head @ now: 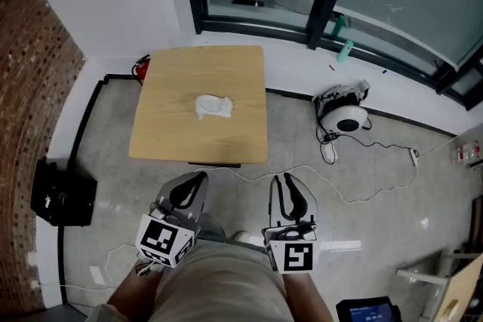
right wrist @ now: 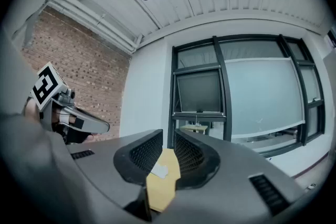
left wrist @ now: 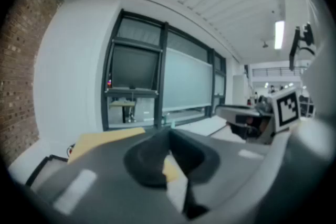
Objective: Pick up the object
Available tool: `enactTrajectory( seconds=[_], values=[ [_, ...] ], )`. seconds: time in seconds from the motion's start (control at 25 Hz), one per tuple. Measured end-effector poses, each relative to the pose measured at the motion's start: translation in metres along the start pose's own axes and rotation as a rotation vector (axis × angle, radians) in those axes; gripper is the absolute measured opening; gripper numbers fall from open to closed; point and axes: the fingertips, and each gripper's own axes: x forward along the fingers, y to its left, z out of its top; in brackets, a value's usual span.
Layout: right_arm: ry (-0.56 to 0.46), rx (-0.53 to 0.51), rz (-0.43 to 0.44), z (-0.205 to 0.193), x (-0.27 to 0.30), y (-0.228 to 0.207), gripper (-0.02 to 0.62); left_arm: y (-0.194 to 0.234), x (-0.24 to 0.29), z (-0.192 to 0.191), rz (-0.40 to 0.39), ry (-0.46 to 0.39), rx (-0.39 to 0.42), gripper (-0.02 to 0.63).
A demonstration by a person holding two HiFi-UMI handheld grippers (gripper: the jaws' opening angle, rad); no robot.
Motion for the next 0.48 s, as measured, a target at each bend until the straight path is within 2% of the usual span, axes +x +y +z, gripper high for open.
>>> enactTrajectory(
  seconds=[0.12,0.28,0.36,0.48],
  values=[
    [0.015,-0.006,0.016,-0.008,0.025,-0.003,0.074,0.018,0.021,-0.007,0.008,0.007,-0.013,0.003],
    [0.05,-0.004,0.044,-0.027,0.087,-0.006,0.074,0.064,0.065,-0.016,0.028,0.028,-0.065,0.003],
    [0.089,-0.014,0.07,-0.04,0.127,-0.005,0.074,0.094,0.089,-0.023,0.038,0.039,-0.115,0.003],
    [0.192,-0.061,0.138,-0.067,0.195,0.003,0.074,0.147,0.128,-0.042,0.05,0.076,-0.244,0.003]
  ],
)
